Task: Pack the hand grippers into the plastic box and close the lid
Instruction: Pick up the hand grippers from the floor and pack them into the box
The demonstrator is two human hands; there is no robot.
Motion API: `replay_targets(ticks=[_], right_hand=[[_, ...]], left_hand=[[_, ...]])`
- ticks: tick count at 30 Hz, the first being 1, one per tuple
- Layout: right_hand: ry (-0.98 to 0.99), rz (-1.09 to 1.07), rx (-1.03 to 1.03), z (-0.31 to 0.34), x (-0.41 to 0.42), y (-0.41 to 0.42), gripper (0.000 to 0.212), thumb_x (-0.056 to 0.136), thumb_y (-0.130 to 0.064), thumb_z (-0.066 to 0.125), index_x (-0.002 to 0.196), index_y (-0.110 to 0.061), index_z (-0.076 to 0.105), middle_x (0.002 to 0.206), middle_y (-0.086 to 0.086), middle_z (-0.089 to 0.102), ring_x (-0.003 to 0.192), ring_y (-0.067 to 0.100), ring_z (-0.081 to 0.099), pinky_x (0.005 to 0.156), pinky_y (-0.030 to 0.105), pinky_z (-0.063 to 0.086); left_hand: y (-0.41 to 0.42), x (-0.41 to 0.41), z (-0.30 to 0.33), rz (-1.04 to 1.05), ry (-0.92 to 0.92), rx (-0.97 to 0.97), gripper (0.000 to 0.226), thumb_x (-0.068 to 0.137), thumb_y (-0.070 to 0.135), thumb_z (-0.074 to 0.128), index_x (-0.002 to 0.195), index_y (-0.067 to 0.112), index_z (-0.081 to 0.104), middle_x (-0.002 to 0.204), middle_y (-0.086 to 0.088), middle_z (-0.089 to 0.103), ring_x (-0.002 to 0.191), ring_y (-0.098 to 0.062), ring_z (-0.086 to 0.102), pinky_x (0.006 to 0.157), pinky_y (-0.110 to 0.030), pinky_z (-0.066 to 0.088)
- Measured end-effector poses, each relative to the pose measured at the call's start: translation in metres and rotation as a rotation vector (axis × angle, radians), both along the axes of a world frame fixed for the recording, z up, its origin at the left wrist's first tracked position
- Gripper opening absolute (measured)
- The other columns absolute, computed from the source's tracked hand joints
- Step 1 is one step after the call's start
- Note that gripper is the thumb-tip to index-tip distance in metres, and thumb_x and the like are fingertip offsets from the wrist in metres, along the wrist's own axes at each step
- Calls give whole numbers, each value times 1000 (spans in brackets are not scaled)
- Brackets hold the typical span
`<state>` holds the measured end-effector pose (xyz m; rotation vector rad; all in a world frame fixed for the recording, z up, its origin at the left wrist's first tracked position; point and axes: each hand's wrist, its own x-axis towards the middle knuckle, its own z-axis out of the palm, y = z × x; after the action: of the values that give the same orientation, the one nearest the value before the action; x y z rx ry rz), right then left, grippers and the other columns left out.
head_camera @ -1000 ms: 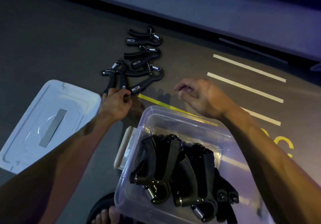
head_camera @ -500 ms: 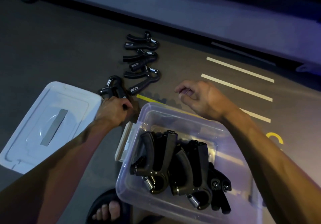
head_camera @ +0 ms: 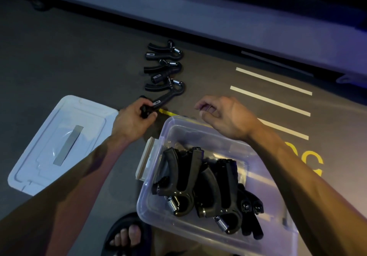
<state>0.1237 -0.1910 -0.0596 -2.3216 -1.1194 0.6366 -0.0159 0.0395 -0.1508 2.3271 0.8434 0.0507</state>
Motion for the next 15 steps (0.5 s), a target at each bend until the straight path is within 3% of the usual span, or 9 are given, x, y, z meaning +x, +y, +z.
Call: replay_targets(ticks=[3,6,8,11,15], right_hand=[[-14,-18,56,5,-6,1,21,95,-22,58,113,-20,68,95,-8,63,83,5,56,76,16,41],[-53,-43,140,13,-14,0,21,93,-19,59,113,-20,68,102,-5,66,87,4,58,76,5,38],[-54,-64,222,22,-22,-1,24,92,-16,60,115,-20,67,103,-4,67,88,5,58,76,2,37],[-35,-76,355,36,-36,-4,32,91,-18,64,123,-22,61,102,-6,65,86,9,61,76,7,42],[-129,-97,458,56,-53,-16,44,89,-23,69,131,-20,56,114,-4,60,87,9,60,77,11,44]], left_hand=[[1,5,20,149,-163,-135,20,84,40,66,103,37,69,84,13,71,80,-15,70,79,-34,58],[-4,5,47,209,-317,-193,19,83,38,64,100,39,70,87,11,74,86,-15,72,87,-39,59],[-14,6,72,179,-398,-193,18,84,39,66,101,40,71,83,11,73,85,-16,73,87,-41,59],[-36,9,109,95,-488,-244,18,84,39,72,101,41,71,83,11,75,82,-13,74,82,-39,60],[-79,5,146,-55,-527,-325,16,90,27,71,105,32,72,75,8,75,70,-10,74,74,-36,62]])
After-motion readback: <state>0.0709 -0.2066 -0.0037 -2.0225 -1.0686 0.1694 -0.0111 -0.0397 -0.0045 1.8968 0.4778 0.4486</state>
